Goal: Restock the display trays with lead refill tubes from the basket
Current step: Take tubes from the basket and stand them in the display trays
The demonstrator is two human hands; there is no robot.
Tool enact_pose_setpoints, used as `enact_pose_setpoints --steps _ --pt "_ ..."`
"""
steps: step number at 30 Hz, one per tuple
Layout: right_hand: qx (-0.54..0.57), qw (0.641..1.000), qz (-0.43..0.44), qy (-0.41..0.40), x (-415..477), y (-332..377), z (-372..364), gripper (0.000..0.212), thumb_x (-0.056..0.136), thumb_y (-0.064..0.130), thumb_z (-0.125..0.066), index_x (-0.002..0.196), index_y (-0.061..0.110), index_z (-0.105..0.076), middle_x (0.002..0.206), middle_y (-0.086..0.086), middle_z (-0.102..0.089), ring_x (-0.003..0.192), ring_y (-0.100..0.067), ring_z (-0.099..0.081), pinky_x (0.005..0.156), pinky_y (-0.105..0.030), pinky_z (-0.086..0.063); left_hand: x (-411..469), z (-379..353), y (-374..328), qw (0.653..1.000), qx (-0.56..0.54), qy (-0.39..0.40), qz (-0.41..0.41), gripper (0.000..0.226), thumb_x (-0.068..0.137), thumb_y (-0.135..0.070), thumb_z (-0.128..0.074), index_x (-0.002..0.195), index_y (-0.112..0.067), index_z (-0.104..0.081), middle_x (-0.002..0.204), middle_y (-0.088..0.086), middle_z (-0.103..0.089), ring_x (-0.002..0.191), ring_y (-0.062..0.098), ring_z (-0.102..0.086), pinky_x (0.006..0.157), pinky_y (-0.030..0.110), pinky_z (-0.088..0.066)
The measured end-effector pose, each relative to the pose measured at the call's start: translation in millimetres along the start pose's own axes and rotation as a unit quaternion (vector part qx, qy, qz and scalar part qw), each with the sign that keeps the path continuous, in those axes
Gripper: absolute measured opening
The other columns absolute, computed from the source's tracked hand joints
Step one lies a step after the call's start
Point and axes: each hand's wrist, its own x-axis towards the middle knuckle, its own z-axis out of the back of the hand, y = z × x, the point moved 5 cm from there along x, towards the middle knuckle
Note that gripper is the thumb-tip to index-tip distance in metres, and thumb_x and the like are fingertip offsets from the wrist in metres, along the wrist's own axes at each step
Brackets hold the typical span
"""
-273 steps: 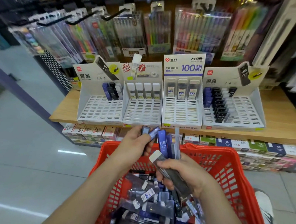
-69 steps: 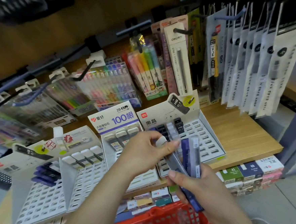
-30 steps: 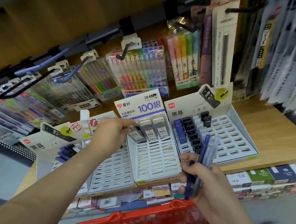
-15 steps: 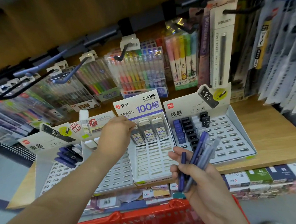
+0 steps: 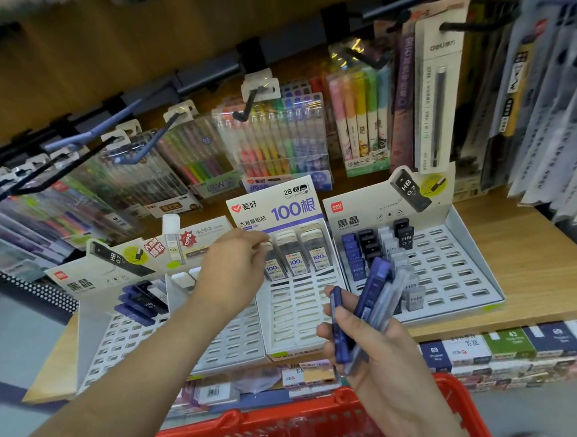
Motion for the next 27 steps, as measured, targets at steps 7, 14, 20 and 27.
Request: enact_pose_setpoints --steps 7,14,20,27 --pt "-0.037 0.999 0.0 0.01 -1 -8 -6 0.027 0.079 0.014 -0.066 0.104 0.006 -0.069 0.087 -0.018 -0.072 0.071 -0.025 -0.07 0.049 -0.027 -0.052 -65 -6 -55 0.859 -0.431 0.246 0.124 0.012 0.088 -0.023 -0.064 0.095 -0.02 -0.073 0.093 0.0 -0.075 0.069 0.014 -0.068 0.063 0.027 -0.055" --pt "-0.081 0.996 0.02 0.006 -6 2 -10 0.033 0.077 0.025 -0.069 0.105 0.008 -0.072 0.087 -0.011 -0.072 0.058 -0.017 -0.059 0.042 -0.022 -0.041 -72 0 -41 0.832 -0.512 0.088 0.195 0.023 0.07 -0.028 -0.073 0.084 -0.009 -0.072 0.069 0.005 -0.069 0.058 0.012 -0.059 0.056 0.021 -0.049" --pt "-0.155 0.984 0.092 -0.008 -3 11 -4 0.013 0.078 0.009 -0.074 0.077 0.022 -0.075 0.054 0.003 -0.05 0.049 -0.01 -0.037 0.041 -0.019 -0.033 -85 -2 -32 0.801 -0.534 0.017 0.27 0.021 0.069 -0.027 -0.077 0.08 -0.011 -0.07 0.06 0.001 -0.062 0.053 0.011 -0.052 0.054 0.023 -0.047" --pt "-0.133 0.985 0.094 -0.061 -3 10 5 0.024 0.071 0.021 -0.075 0.082 0.006 -0.06 0.05 -0.001 -0.04 0.041 -0.01 -0.033 0.037 -0.02 -0.029 -109 -8 -69 0.796 -0.55 0.145 0.208 0.045 0.074 -0.013 -0.074 0.115 -0.025 -0.063 0.067 0.013 -0.069 0.065 0.021 -0.066 0.064 0.031 -0.056"
